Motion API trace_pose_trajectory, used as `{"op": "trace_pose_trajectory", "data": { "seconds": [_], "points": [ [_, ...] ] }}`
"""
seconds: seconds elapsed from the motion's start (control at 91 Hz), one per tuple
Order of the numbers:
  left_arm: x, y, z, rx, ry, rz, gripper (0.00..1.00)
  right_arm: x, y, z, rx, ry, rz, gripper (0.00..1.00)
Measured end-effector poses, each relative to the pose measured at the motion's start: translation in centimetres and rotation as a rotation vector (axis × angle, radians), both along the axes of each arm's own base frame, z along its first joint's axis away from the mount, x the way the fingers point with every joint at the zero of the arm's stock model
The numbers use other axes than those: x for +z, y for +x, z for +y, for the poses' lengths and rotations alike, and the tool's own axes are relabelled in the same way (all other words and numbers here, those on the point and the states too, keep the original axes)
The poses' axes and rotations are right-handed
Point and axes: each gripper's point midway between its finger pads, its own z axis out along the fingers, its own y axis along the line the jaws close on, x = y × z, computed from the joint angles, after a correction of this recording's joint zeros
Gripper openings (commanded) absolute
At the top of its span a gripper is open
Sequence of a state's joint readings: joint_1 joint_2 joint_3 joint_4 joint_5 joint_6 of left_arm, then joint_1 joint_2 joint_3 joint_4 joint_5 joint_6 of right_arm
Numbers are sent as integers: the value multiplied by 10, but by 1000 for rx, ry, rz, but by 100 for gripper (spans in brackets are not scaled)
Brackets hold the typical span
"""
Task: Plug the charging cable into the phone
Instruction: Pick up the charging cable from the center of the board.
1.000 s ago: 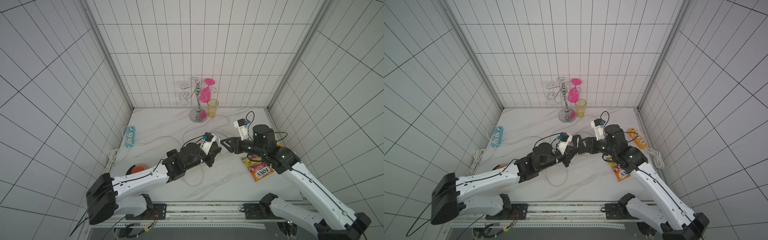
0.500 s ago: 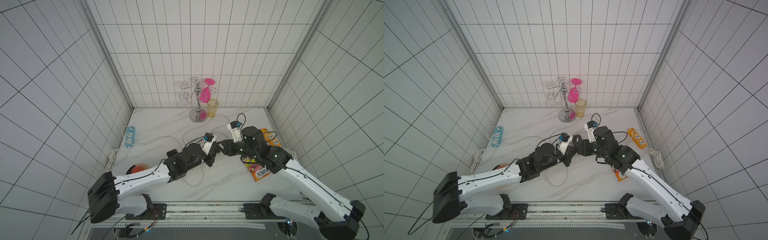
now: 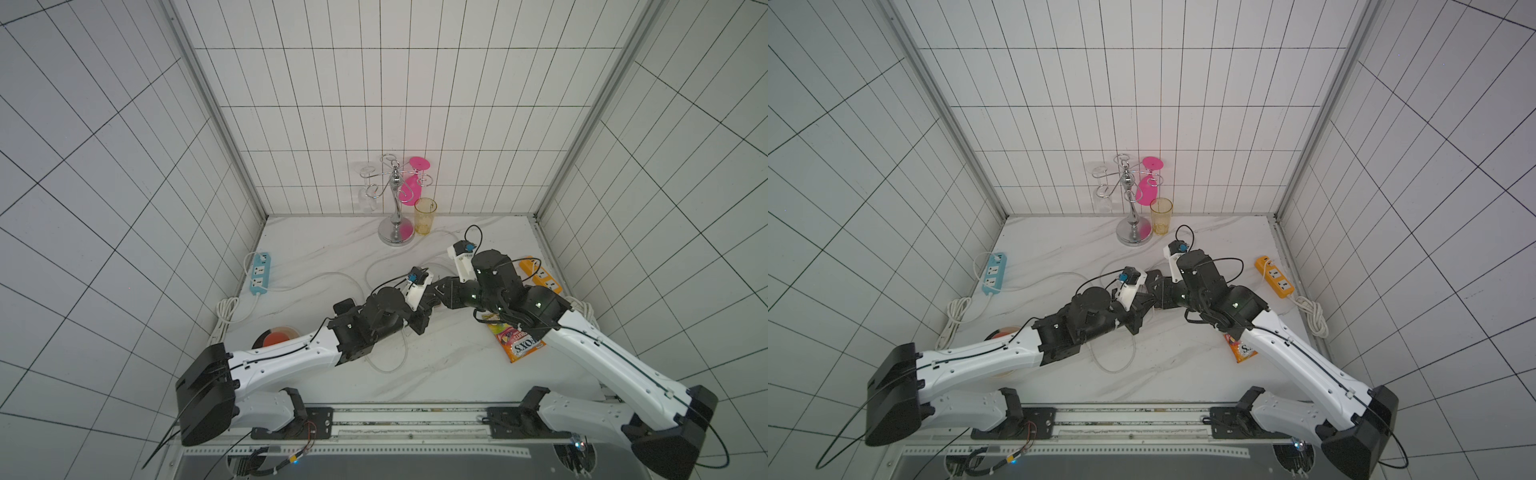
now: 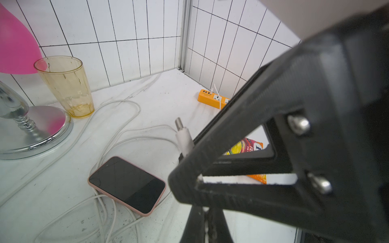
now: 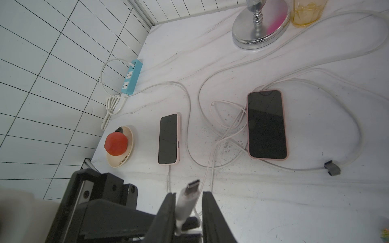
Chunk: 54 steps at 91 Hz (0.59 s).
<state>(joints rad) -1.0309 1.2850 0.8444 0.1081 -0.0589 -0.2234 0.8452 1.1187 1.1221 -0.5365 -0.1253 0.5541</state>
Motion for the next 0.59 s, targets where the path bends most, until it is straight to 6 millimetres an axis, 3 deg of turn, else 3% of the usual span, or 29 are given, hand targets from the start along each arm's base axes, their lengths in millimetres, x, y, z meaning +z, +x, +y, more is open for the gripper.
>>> {"op": "trace_pose_trajectory", "data": {
  "seconds": [0.11, 0.198, 0.231, 0.352, 0.396, 0.495, 0.594],
  "points": [
    [-1, 0, -1, 1, 2, 0, 0, -1, -1, 1, 4, -1, 3, 15],
    [0, 0, -1, 1, 3, -1, 0, 0, -2, 3, 10, 3, 2, 4],
    [0, 0, -1, 1, 3, 0, 8, 0, -2, 3, 14, 2, -2, 0],
    [0, 0, -1, 0, 5, -5, 52, 3, -2, 4, 31, -2, -25, 0],
    [0, 0, -1, 4, 0, 4, 63, 5, -2, 4, 42, 2, -35, 0],
    [4, -1, 4, 22, -14, 23, 74, 14, -5, 7, 87, 33, -58, 0],
    [17, -6, 13, 31, -42, 33, 76, 28, -9, 7, 139, 93, -93, 0]
  ]
}}
